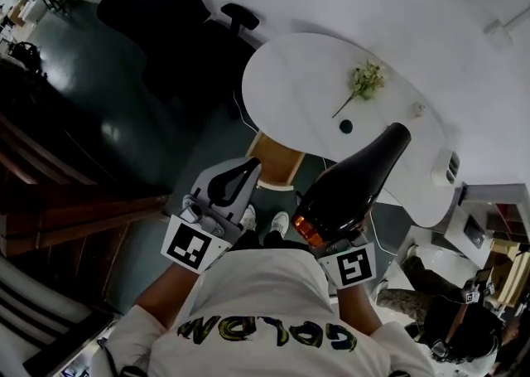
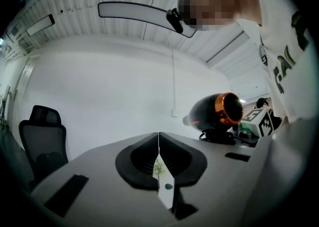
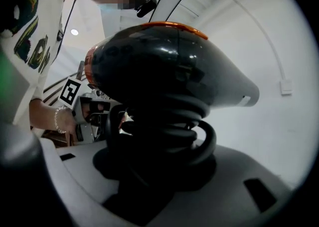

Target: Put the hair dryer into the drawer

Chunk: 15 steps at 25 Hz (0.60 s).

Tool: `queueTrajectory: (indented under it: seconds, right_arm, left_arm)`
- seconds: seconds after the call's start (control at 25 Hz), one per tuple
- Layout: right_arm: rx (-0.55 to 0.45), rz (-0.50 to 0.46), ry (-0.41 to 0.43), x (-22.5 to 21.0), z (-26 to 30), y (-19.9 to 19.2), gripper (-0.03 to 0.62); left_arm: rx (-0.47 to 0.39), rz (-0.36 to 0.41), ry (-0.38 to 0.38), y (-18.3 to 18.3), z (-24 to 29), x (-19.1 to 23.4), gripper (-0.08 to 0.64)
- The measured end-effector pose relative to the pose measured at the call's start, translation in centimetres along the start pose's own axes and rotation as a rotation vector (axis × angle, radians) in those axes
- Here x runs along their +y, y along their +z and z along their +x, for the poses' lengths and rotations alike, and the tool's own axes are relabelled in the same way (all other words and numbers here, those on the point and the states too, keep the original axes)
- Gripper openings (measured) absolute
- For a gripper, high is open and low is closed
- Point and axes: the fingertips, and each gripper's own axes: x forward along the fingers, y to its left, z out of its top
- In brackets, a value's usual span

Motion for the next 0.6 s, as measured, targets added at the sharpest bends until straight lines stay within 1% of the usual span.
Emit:
queueTrajectory:
  seconds: [0.16, 0.36, 0.48, 0.6]
  right_arm:
    - [0.064, 0.003, 0.067, -0.4, 0.7, -2.9, 0.225]
    - [0.166, 0.022, 0.165, -0.1, 1.4, -8.0, 0.225]
    - [0.244, 0.015, 0.241, 1.1, 1.4, -11.2, 0.225]
    - [0.310, 0.015, 0.330, 2.6, 1.2, -14.3, 0.225]
  left_arm:
    - [0.020, -0.020, -0.017, -1.8, 1.3, 0.6, 0.015]
    - [0.063, -0.040, -0.068, -5.2, 2.3, 0.9, 0.037]
    - [0.085, -0.064, -0.098, -7.2, 2.5, 0.8, 0.040]
    - [0.125, -0.091, -0.126, -9.8, 2.5, 0.6, 0.051]
